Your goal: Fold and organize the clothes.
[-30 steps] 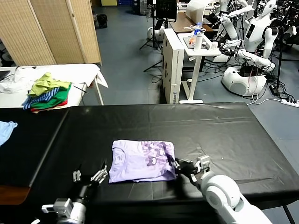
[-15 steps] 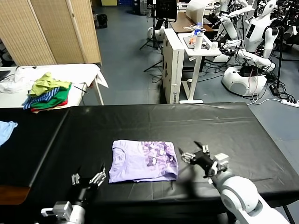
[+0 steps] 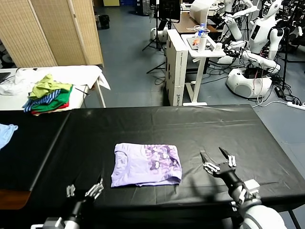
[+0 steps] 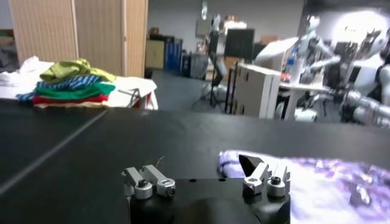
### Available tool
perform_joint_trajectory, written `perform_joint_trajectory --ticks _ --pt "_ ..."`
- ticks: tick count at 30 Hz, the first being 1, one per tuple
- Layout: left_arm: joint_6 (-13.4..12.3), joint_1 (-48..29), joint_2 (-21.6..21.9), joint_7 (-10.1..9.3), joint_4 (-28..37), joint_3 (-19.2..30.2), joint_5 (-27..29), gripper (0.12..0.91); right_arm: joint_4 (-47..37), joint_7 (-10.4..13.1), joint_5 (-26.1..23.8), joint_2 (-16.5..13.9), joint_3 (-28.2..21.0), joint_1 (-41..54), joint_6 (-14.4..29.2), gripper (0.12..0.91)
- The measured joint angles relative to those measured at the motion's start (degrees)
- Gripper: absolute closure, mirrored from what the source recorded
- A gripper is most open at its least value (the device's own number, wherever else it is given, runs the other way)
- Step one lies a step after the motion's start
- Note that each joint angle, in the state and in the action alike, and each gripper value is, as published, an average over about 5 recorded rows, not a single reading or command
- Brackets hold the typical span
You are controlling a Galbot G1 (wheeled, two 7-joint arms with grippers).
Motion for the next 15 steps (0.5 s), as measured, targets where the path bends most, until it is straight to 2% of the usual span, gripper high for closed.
perform_joint_trajectory --ticks 15 --pt "0.3 1.5 -2.0 0.25 0.0 0.7 0.8 0.123 2.0 -0.4 -1.7 2.2 0.5 -7.7 0.9 0.118"
